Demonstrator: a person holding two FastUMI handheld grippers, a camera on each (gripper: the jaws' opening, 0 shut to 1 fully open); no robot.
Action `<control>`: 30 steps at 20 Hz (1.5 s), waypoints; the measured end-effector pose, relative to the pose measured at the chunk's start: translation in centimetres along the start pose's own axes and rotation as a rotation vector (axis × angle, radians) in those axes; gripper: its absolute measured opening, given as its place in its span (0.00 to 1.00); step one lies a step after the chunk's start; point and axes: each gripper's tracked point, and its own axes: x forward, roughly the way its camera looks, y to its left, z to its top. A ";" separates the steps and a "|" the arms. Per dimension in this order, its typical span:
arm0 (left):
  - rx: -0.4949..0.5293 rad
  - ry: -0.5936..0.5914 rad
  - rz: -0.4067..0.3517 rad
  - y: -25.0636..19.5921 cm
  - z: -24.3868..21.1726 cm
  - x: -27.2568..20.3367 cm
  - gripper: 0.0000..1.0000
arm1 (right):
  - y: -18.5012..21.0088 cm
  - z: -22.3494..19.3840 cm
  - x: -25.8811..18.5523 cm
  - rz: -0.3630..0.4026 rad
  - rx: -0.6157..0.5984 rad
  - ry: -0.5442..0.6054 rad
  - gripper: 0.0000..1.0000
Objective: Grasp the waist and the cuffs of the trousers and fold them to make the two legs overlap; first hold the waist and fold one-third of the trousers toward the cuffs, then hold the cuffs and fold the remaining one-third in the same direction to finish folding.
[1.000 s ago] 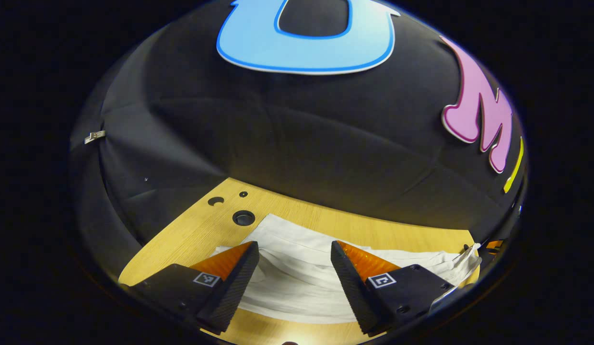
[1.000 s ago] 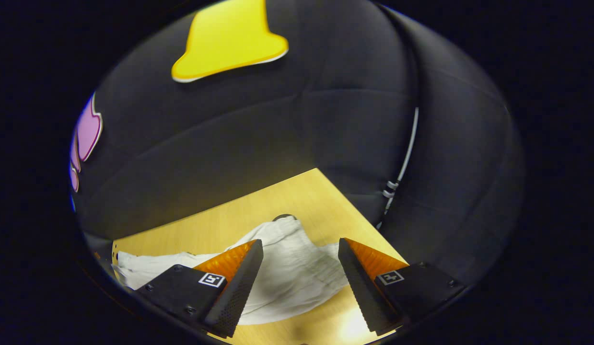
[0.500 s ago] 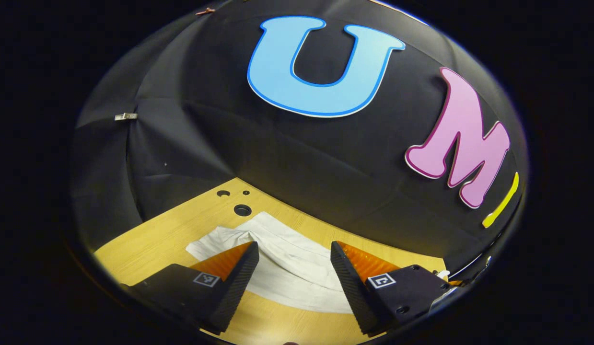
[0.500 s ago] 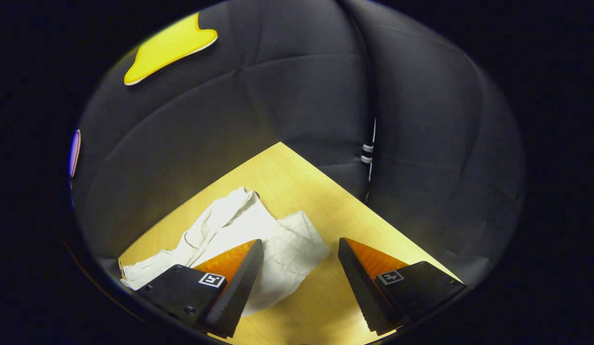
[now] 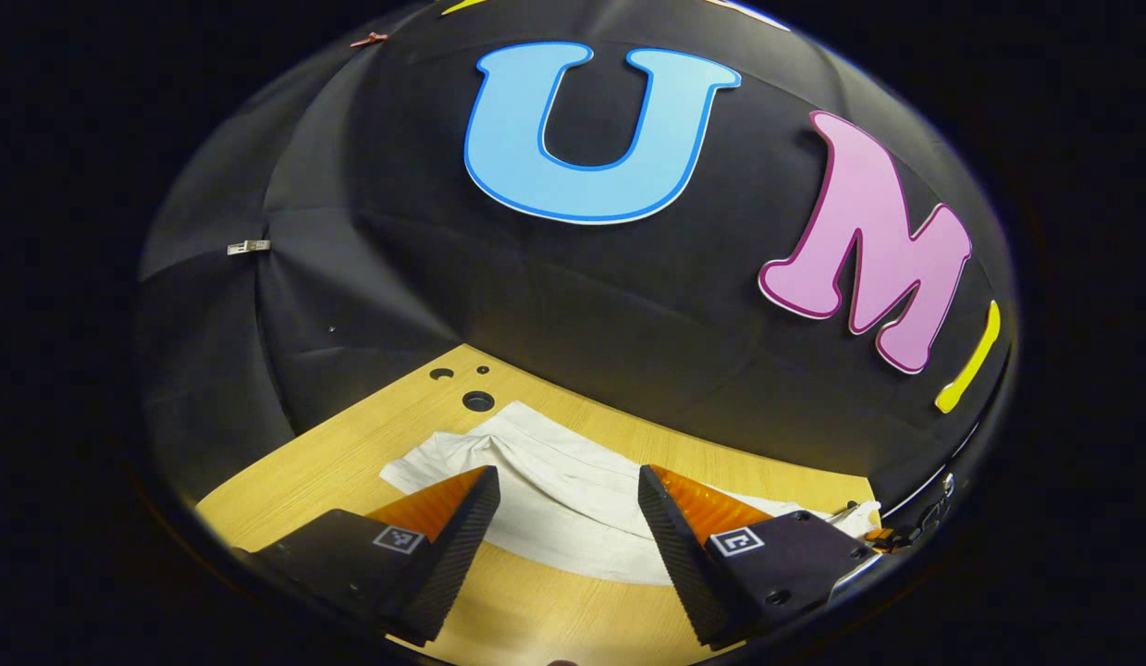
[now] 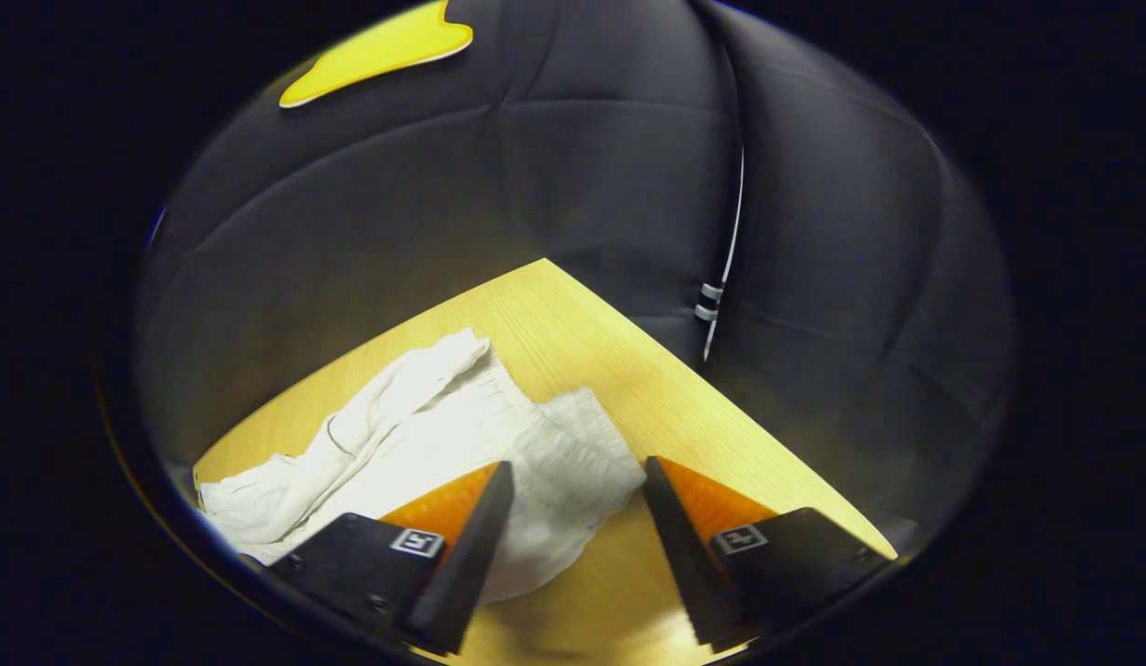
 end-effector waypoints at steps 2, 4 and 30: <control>0.014 0.037 -0.017 0.0 -1.4 -0.2 0.96 | 0.6 -0.3 0.3 0.012 -0.033 -0.015 0.78; 0.034 0.059 -0.005 0.8 -2.6 -0.4 0.96 | 1.4 -0.8 0.4 0.015 -0.049 -0.019 0.47; 0.202 0.068 -0.128 12.5 -1.8 1.9 0.96 | 27.9 1.8 -20.6 0.368 -0.199 -0.244 0.13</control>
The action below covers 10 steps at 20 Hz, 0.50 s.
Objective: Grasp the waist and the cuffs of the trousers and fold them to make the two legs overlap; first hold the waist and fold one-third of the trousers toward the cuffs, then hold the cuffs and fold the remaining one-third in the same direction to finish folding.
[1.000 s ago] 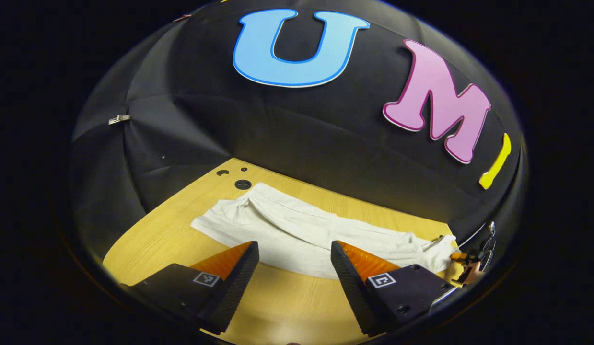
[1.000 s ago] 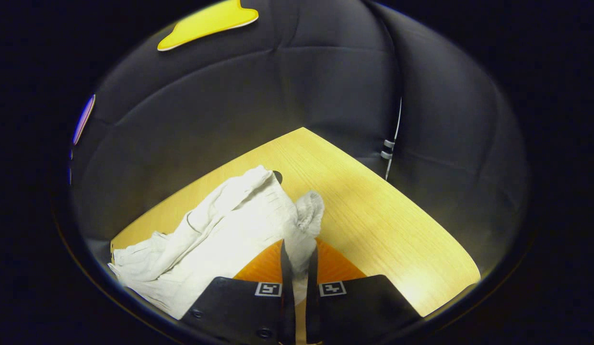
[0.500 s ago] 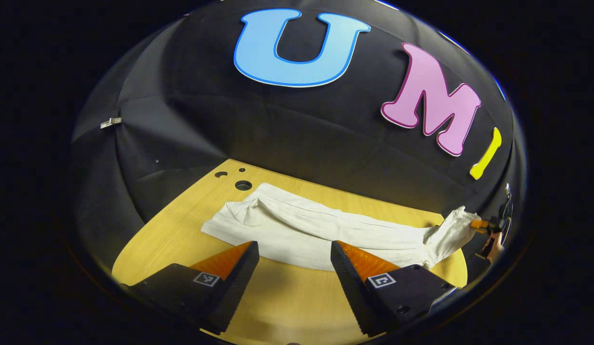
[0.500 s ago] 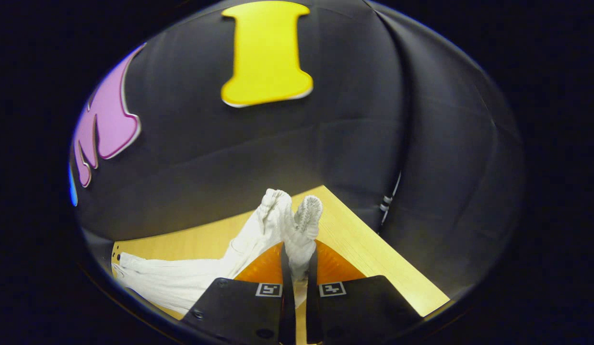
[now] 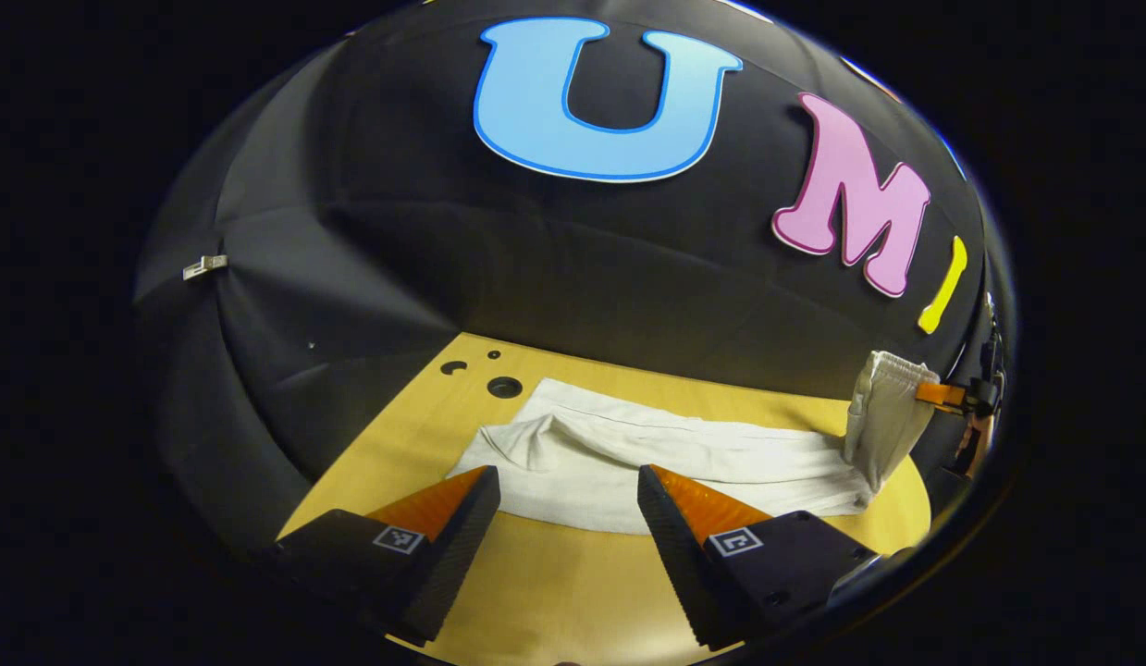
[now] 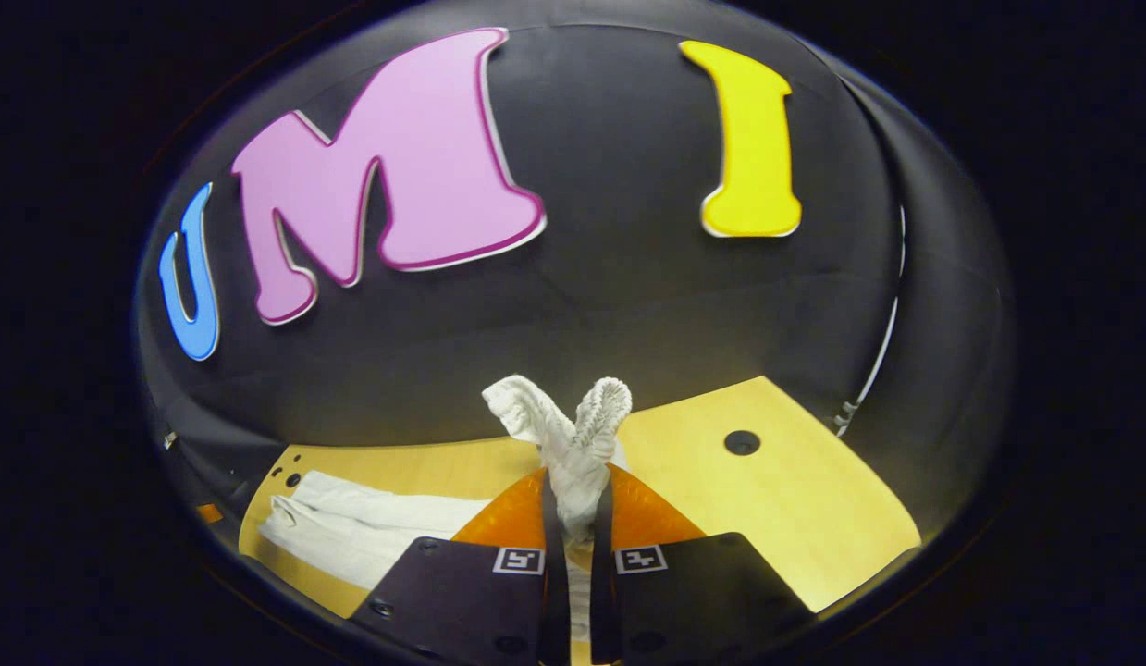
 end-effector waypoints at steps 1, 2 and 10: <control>0.010 0.002 0.008 0.7 0.0 0.4 0.95 | 1.2 -0.9 0.2 0.013 -0.003 0.010 0.13; 0.014 0.005 0.016 1.3 -0.2 0.9 0.96 | 2.1 -1.9 0.4 0.025 -0.007 0.022 0.13; -0.022 0.055 0.062 5.6 -2.8 4.4 0.92 | 7.1 -9.0 1.6 0.071 -0.061 0.113 0.13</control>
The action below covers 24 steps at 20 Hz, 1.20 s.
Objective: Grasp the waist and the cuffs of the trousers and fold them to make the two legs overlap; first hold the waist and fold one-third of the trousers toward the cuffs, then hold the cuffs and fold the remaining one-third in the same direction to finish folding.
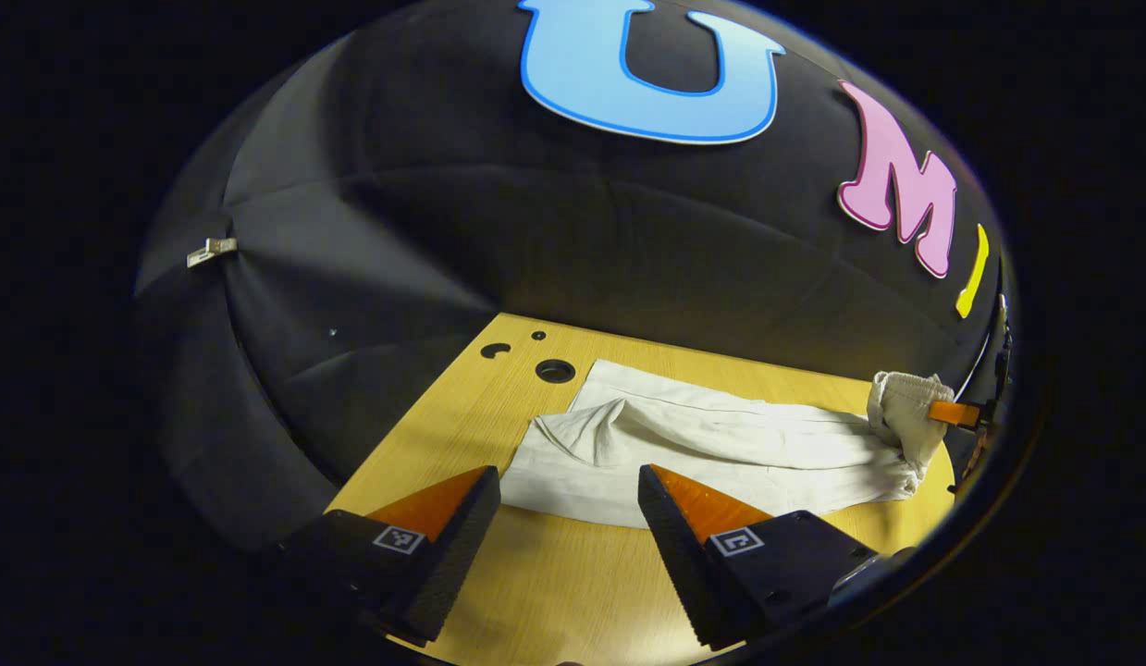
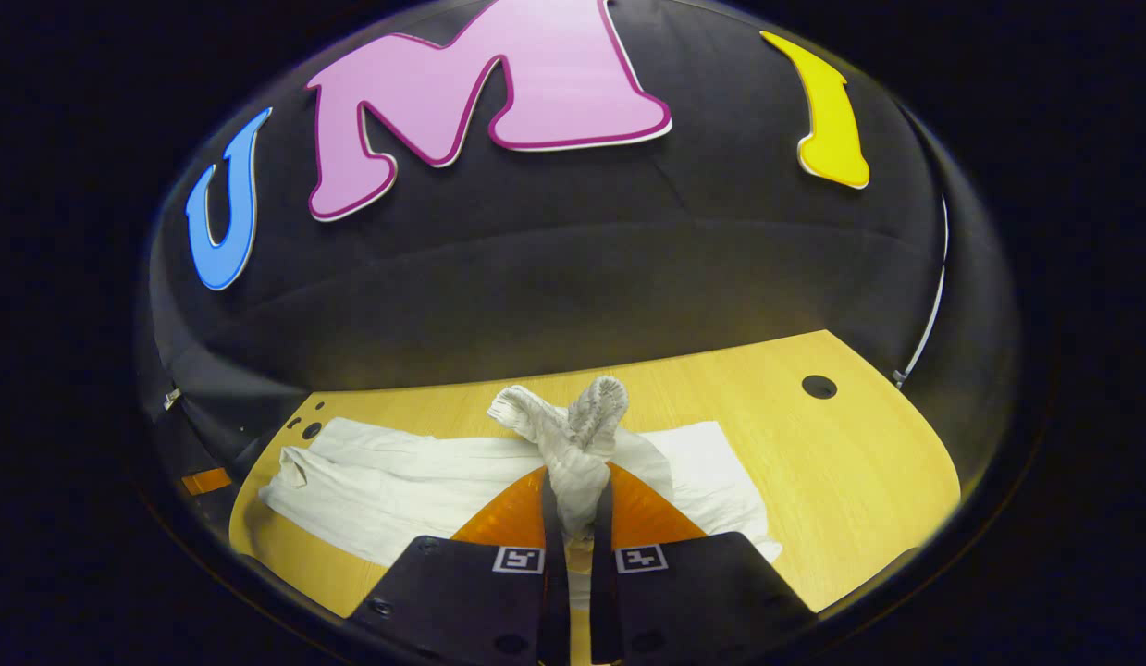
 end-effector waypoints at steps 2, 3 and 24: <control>-0.011 0.003 0.011 0.5 -0.4 0.9 0.96 | 0.5 -0.9 0.4 0.006 -0.005 0.014 0.15; -0.015 0.003 0.017 0.8 -0.6 1.6 0.96 | 1.0 -1.5 0.4 0.008 -0.009 0.021 0.15; 0.113 0.186 0.115 2.3 -5.3 11.1 0.99 | 4.1 -11.9 -15.0 0.026 -0.014 0.177 0.98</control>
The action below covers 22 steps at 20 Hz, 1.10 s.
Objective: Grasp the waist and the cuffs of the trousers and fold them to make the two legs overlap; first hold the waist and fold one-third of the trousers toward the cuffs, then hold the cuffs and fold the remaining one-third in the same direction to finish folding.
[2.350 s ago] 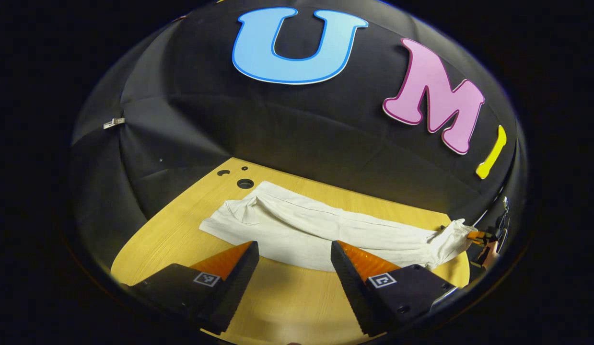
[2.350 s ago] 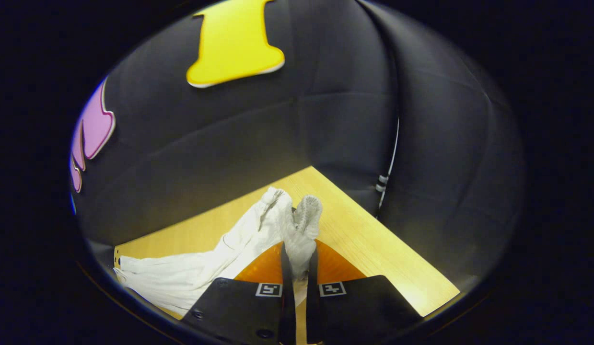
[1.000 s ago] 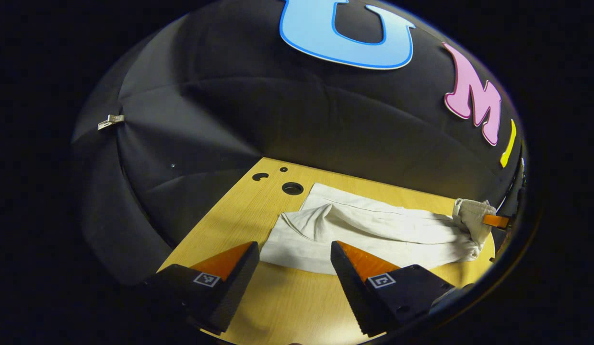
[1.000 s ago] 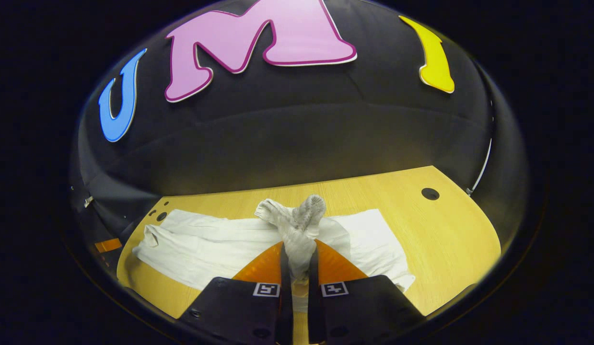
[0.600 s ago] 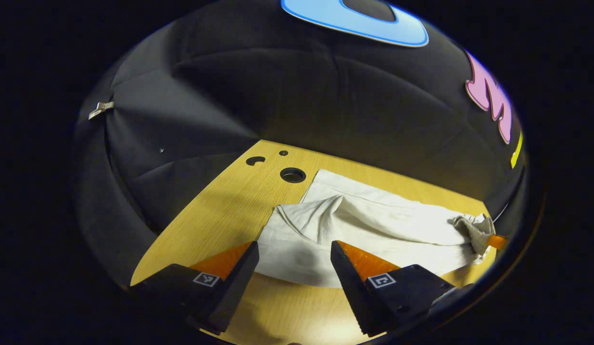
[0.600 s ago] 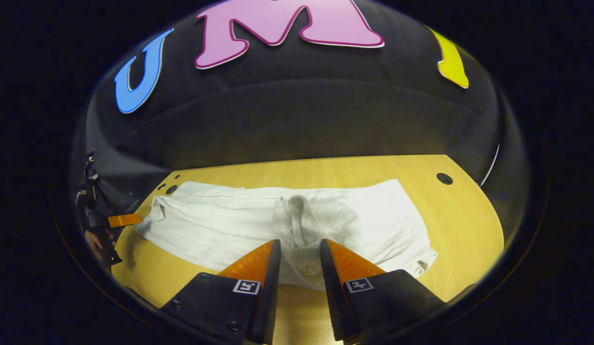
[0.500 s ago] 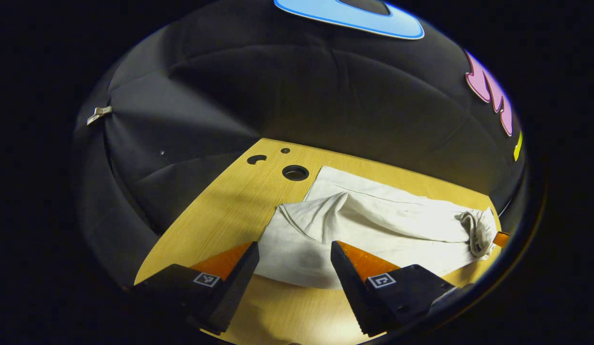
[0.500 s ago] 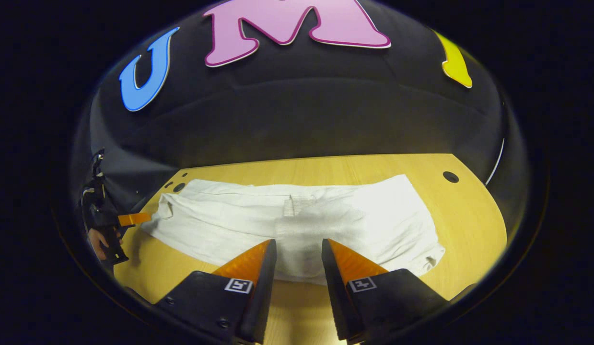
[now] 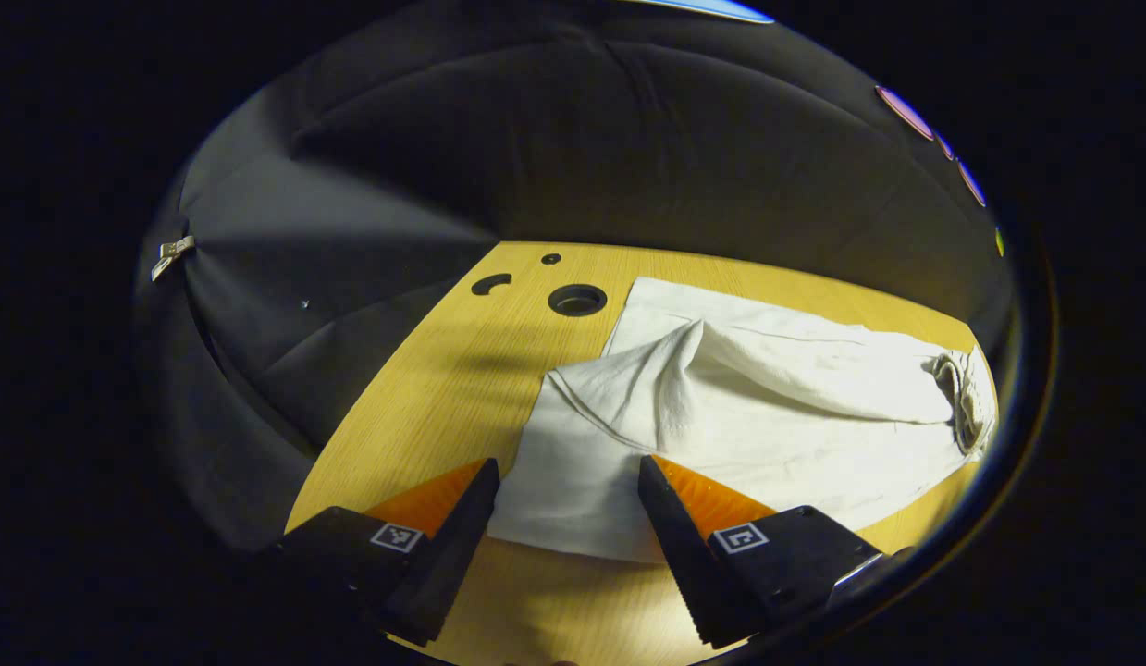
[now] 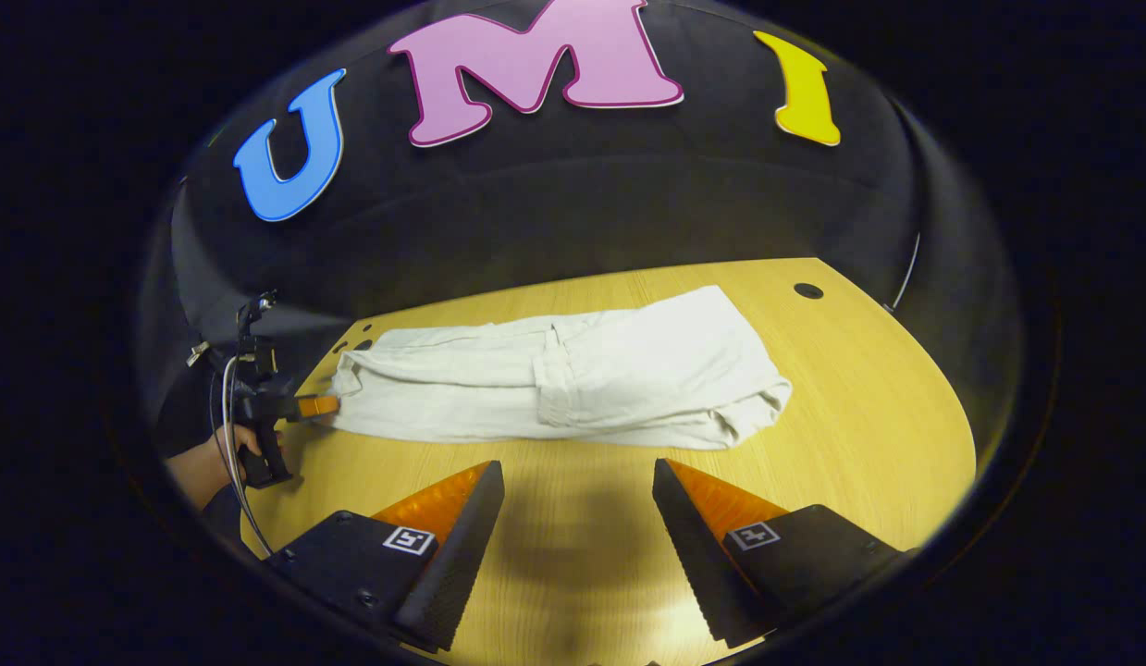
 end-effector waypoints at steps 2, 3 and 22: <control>-0.028 0.002 -0.007 -0.2 -0.1 -0.1 0.99 | -1.6 -1.1 -2.3 -0.028 -0.053 0.023 0.99; -0.019 0.011 -0.009 -0.3 -0.4 -0.2 0.98 | -2.2 -1.4 -3.3 -0.035 -0.067 0.033 0.99; -0.095 -0.079 -0.154 -6.2 3.8 -3.4 0.06 | -9.2 1.1 -10.8 -0.201 -0.002 -0.033 0.99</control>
